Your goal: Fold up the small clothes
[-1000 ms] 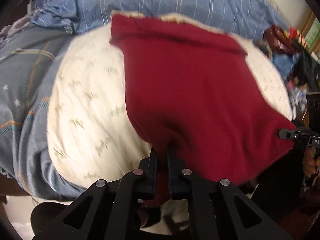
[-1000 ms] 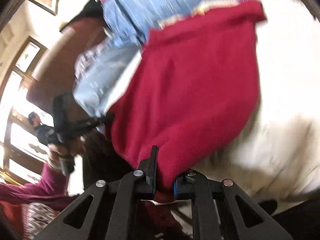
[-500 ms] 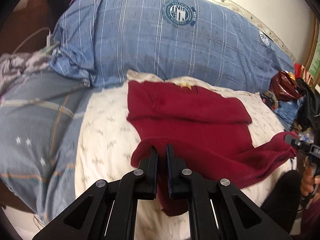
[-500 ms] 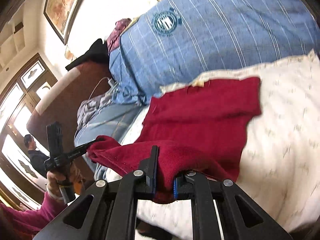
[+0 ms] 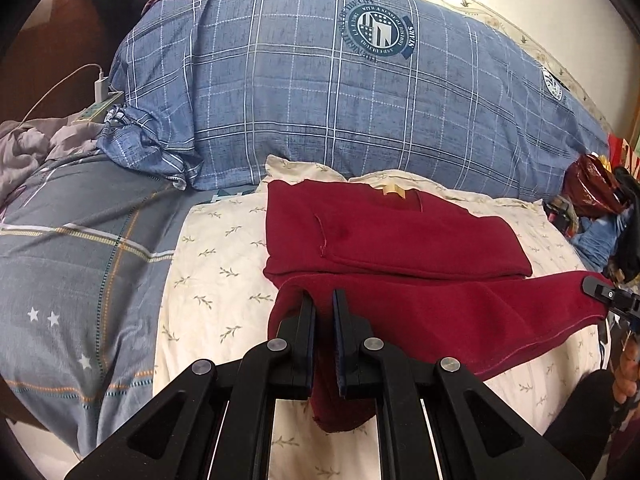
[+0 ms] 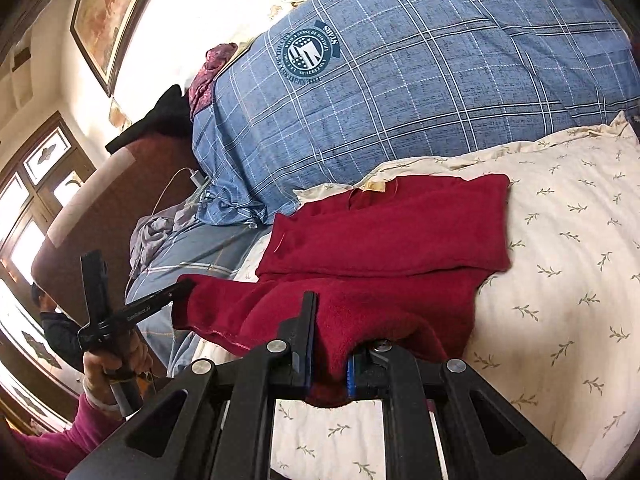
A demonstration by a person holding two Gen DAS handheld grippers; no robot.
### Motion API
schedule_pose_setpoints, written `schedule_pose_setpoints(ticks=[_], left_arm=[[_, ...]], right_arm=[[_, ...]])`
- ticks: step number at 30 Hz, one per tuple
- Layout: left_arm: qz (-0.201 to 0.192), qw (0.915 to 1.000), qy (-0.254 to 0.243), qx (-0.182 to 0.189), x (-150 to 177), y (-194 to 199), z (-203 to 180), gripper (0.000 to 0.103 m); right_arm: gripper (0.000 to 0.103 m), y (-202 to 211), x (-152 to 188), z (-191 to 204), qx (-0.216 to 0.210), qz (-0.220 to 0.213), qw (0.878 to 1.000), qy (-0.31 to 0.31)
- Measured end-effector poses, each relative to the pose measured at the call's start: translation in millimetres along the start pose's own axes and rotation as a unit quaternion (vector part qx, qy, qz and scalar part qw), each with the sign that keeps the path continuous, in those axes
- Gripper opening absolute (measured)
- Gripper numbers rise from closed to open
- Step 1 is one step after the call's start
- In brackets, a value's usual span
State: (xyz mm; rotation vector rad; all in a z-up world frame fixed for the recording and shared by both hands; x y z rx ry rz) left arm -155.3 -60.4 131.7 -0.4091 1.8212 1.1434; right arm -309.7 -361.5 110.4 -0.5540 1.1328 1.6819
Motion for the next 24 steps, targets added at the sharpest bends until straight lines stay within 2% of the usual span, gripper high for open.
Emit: schedule_pose_setpoints(ticks=[10,24], left_arm=[[-0.002,0.9999,0.006,-0.012,-18,-31,-5,0.006],[-0.001,0.9985,0.045,-0.033,-45,-110,2,0.006]], right_arm=[[0.01,-21,-21,-8,0.021,-0.011,1.0,0.001],[0.01,-66,-58,-25,0.054,-0.025,0.998,0.026]])
Point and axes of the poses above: each gripper's, at about its wrist camera, not at the fingertips, and y roughly against the way its jaws point, z to its left, x to its underside, the point moved 5 cm from there along -y, roughly the way its jaws point, and after that the axes turned 11 degrees about -z, right-handed, at the moved point
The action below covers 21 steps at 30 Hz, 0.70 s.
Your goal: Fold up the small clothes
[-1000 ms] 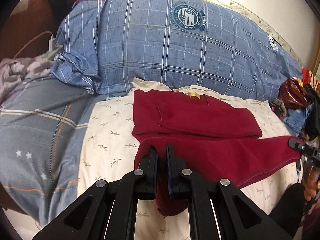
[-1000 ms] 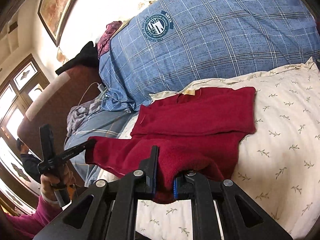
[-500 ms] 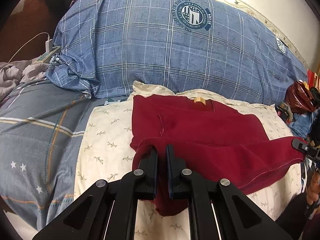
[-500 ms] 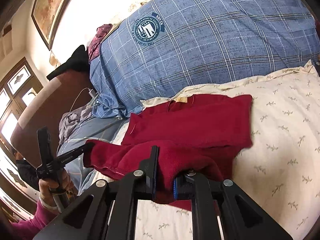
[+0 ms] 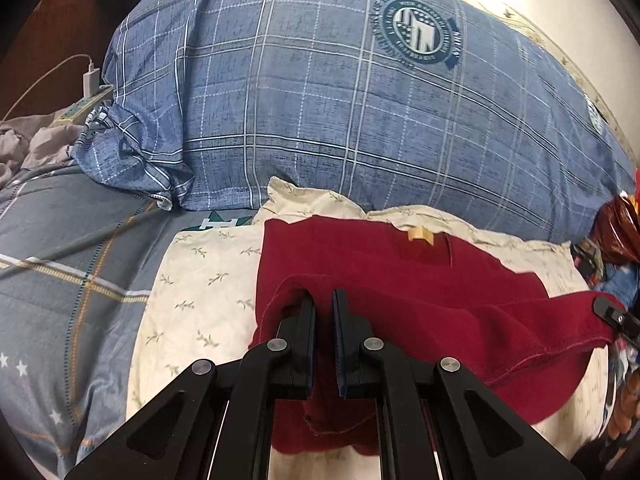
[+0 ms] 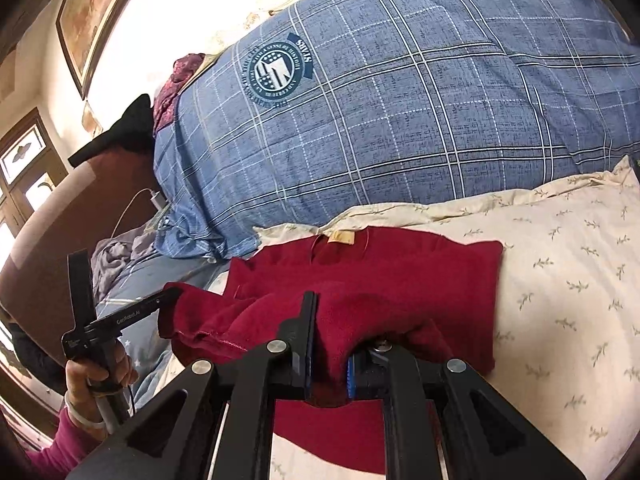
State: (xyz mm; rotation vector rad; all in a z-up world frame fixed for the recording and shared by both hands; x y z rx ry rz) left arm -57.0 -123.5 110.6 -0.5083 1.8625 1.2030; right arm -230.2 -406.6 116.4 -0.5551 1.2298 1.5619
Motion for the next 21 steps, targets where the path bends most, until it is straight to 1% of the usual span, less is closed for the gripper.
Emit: schedule_pose_setpoints(ticks=[3,9,21], left_arm=[[0.002,1.0,0.006,-0.005,-2,-17,1,0.006],[0.012,0.9998,-0.001,-0.014,0,-43,0,0.006],[0.011,0.9997,-0.014,-0.017,-15,-70,-3,0.006]], right_arm=[[0.01,-11,-4,-8,0.005,0.002,1.0,-0.008],[0.01,-37,-6,-24,0.018,0.015,1.0,-0.018],[0.01,-68,-15,-37,0.032,0.018,0.999,-0.021]])
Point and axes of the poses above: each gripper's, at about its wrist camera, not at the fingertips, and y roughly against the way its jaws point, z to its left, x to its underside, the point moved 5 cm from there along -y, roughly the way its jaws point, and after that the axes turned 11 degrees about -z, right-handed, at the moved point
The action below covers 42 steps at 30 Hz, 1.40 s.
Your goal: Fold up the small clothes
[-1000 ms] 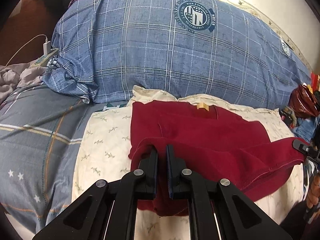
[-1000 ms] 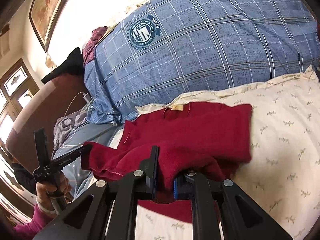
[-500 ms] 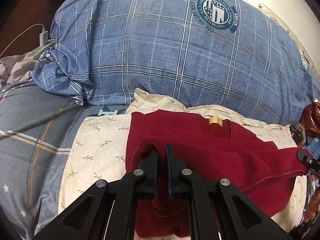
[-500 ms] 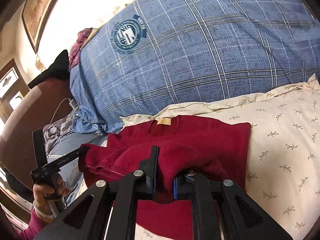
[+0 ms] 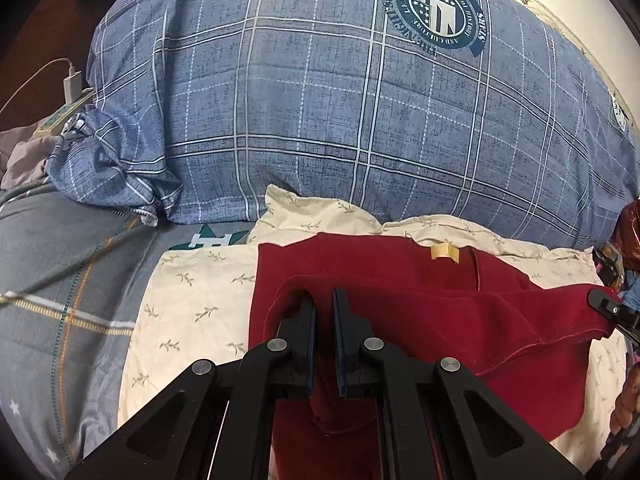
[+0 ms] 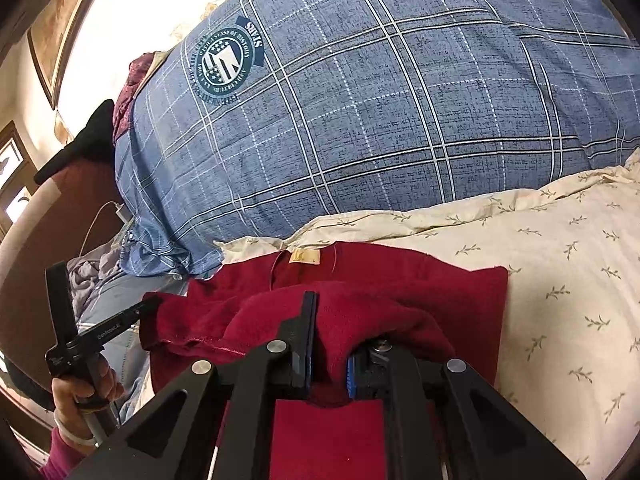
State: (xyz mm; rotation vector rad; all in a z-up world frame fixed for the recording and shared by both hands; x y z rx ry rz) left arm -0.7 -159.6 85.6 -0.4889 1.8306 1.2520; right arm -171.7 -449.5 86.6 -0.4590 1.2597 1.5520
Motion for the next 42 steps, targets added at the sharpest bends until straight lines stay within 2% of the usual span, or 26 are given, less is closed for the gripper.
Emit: schedule_pose_setpoints(ticks=[12,20,29,32,36,41,42], left_arm=[[0.013,0.9998,0.016,0.004,-4,-43,5,0.006],[0.041,0.9988,0.025,-0.007,7,-71,12,0.007],[0.046,0.9986,0.018,-0.016,13,-84,11,0.007],[0.046,0.9986,0.016,-0.019,14,-86,10,0.008],[0.045,0.9987,0.012,-0.022,14,-85,9,0.01],[0.047,0.9987,0.012,-0.017,13,-82,8,0.012],[0.048,0.9987,0.011,-0.016,13,-82,7,0.014]], right_arm=[[0.01,-32,-4,-21,0.018,0.013,1.0,-0.009],[0.01,-67,3,-43,0.027,0.051,0.998,-0.039],[0.012,-80,11,-52,0.034,0.07,0.996,-0.048],[0.016,-80,10,-50,0.033,0.073,0.996,-0.046],[0.031,-71,4,-43,0.021,0.068,0.997,-0.043],[0.049,-45,-8,-32,0.014,0.039,0.999,-0.033],[0.049,-40,-10,-31,0.015,0.034,0.999,-0.03]])
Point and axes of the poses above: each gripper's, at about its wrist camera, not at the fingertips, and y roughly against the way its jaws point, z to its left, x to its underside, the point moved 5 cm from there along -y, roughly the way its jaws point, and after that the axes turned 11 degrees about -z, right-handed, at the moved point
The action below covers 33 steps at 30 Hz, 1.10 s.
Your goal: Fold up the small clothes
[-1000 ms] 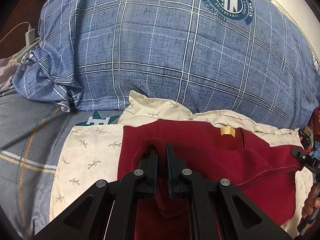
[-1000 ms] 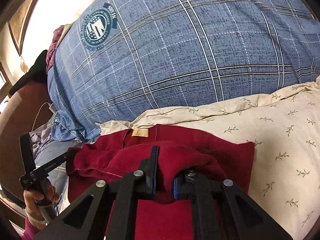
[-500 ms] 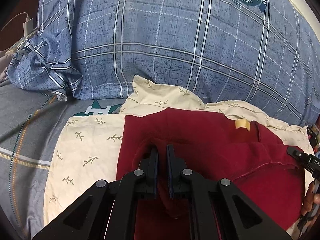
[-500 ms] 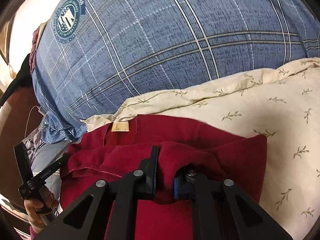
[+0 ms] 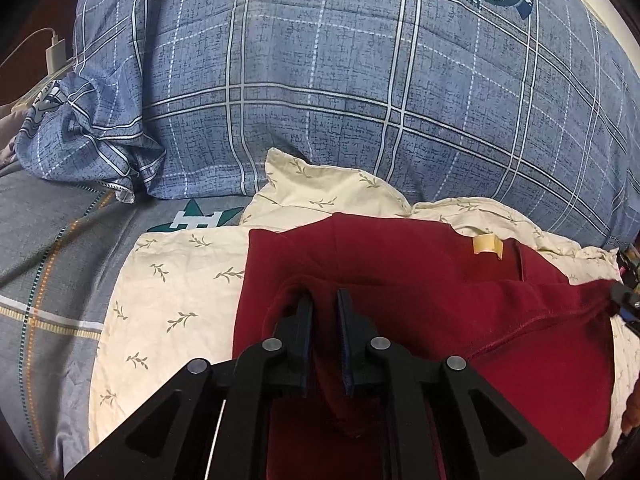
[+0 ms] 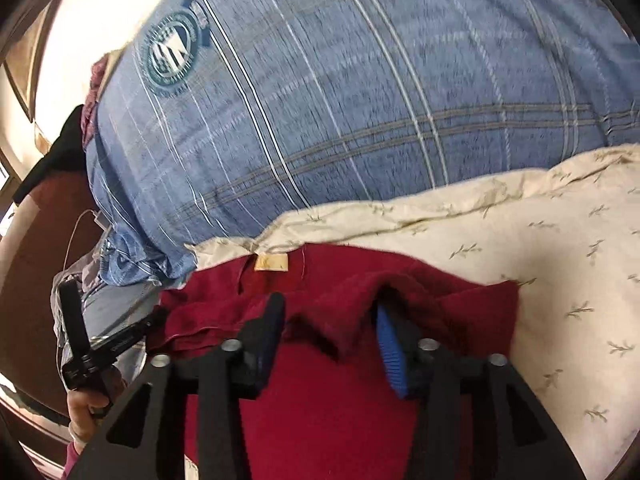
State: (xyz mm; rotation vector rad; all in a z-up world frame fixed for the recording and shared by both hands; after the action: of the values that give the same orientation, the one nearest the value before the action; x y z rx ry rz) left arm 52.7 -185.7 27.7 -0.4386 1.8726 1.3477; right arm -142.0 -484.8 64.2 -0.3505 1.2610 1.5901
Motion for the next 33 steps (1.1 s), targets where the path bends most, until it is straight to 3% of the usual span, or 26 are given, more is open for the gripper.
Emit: schedule_pose_setpoints(ticks=[3,5,6,13,16,19,23,29,33], left_arm=[[-0.003,1.0,-0.006,-0.003,-2,9,1,0.029],[-0.02,0.9997,-0.003,-0.014,-6,19,5,0.062],[-0.039,0.999,0.003,-0.022,-9,28,10,0.066],[-0.059,0.9982,0.007,-0.01,-4,55,16,0.066],[-0.043,0.999,-0.01,-0.011,1,46,13,0.066],[-0.009,0.9995,-0.018,-0.023,10,24,13,0.065],[0.038,0.9989,0.004,-0.027,22,-3,23,0.068],[0.041,0.9976,0.055,-0.01,16,-2,40,0.069],[0.021,0.999,0.035,-0.016,14,25,48,0.067]], right_arm=[[0.049,13,-1,6,-0.005,-0.002,1.0,0.008],[0.049,23,3,14,-0.011,-0.003,1.0,0.026],[0.049,25,5,18,-0.013,-0.001,0.999,0.037],[0.046,-9,14,37,0.011,0.031,0.995,0.094],[0.046,-40,2,33,0.035,0.034,0.995,0.083],[0.047,-74,-14,14,0.086,0.029,0.994,0.065],[0.047,-113,-9,-18,0.133,0.059,0.989,0.039],[0.048,-87,-13,-14,0.116,0.041,0.992,0.027],[0.056,-44,-3,17,0.073,0.037,0.995,0.05]])
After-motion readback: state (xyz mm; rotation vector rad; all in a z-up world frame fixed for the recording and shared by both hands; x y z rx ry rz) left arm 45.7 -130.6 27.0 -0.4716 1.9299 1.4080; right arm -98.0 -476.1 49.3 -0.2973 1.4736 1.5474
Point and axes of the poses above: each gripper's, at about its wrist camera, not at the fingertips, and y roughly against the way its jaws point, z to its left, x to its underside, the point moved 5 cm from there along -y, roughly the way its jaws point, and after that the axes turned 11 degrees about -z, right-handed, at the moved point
